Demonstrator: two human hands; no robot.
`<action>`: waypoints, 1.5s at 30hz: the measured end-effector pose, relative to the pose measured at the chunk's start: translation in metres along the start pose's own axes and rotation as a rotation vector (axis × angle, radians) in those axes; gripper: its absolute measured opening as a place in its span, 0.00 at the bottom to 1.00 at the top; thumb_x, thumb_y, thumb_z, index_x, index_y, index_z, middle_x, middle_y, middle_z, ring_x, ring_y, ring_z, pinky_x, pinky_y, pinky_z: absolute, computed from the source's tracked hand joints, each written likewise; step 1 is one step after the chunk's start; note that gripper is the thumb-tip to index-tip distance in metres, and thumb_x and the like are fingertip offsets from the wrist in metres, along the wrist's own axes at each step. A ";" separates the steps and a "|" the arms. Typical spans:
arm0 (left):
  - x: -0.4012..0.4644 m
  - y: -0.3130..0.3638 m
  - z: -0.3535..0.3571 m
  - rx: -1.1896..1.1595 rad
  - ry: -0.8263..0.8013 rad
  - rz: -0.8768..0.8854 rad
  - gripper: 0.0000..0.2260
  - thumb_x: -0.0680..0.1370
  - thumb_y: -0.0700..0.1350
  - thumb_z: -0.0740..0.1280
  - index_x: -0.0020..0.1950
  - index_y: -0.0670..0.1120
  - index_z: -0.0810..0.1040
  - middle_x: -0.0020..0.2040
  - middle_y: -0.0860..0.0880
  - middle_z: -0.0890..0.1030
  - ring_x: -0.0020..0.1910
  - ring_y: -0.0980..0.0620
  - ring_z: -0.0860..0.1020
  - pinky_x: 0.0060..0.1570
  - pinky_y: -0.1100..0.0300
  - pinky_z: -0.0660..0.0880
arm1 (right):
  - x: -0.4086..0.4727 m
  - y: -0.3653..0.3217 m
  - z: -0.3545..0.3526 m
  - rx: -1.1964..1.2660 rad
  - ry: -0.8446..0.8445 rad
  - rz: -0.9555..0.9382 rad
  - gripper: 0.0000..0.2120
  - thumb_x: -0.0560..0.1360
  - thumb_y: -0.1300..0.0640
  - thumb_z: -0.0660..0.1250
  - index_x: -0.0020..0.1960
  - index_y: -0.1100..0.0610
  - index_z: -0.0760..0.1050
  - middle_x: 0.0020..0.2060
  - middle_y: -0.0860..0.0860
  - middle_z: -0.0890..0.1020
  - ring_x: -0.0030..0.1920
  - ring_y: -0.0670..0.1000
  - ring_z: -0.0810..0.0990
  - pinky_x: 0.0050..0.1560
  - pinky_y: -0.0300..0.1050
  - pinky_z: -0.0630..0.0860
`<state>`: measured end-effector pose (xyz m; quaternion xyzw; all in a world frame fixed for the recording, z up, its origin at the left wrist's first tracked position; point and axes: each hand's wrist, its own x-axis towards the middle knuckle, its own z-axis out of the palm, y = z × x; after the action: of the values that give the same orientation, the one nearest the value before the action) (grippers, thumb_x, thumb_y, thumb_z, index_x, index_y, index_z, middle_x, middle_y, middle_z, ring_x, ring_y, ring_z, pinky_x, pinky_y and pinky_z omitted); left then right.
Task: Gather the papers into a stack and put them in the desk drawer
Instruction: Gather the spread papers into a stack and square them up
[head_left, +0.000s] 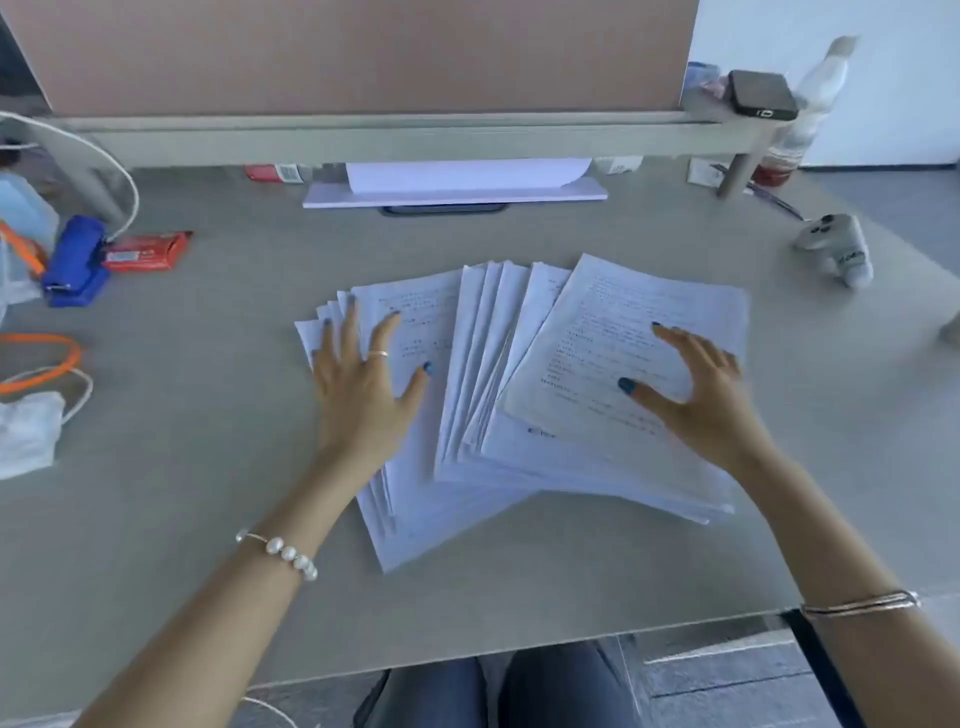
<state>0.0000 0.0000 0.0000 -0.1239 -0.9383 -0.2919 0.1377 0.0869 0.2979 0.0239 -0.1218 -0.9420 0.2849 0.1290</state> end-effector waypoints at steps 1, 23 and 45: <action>-0.005 -0.002 -0.002 0.010 0.033 -0.149 0.29 0.75 0.56 0.62 0.73 0.50 0.58 0.77 0.39 0.49 0.76 0.38 0.45 0.73 0.41 0.45 | -0.002 0.008 -0.003 -0.048 0.048 0.039 0.32 0.69 0.43 0.68 0.70 0.48 0.64 0.71 0.53 0.67 0.71 0.59 0.61 0.71 0.54 0.58; 0.025 0.021 -0.014 -0.778 -0.099 -0.084 0.38 0.70 0.27 0.65 0.71 0.55 0.57 0.69 0.60 0.60 0.68 0.64 0.60 0.70 0.55 0.63 | 0.041 -0.055 0.054 0.130 -0.294 -0.100 0.37 0.65 0.47 0.74 0.70 0.44 0.62 0.67 0.50 0.69 0.65 0.55 0.62 0.60 0.46 0.63; 0.012 0.085 -0.053 -1.083 0.055 -0.013 0.18 0.69 0.40 0.74 0.56 0.51 0.78 0.45 0.61 0.84 0.49 0.58 0.82 0.45 0.62 0.80 | 0.000 -0.077 -0.021 0.854 0.051 -0.062 0.12 0.66 0.55 0.76 0.47 0.47 0.78 0.43 0.44 0.84 0.46 0.48 0.83 0.43 0.43 0.79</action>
<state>0.0252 0.0388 0.0890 -0.1638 -0.6505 -0.7377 0.0769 0.0816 0.2460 0.0843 -0.0362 -0.7392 0.6423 0.1995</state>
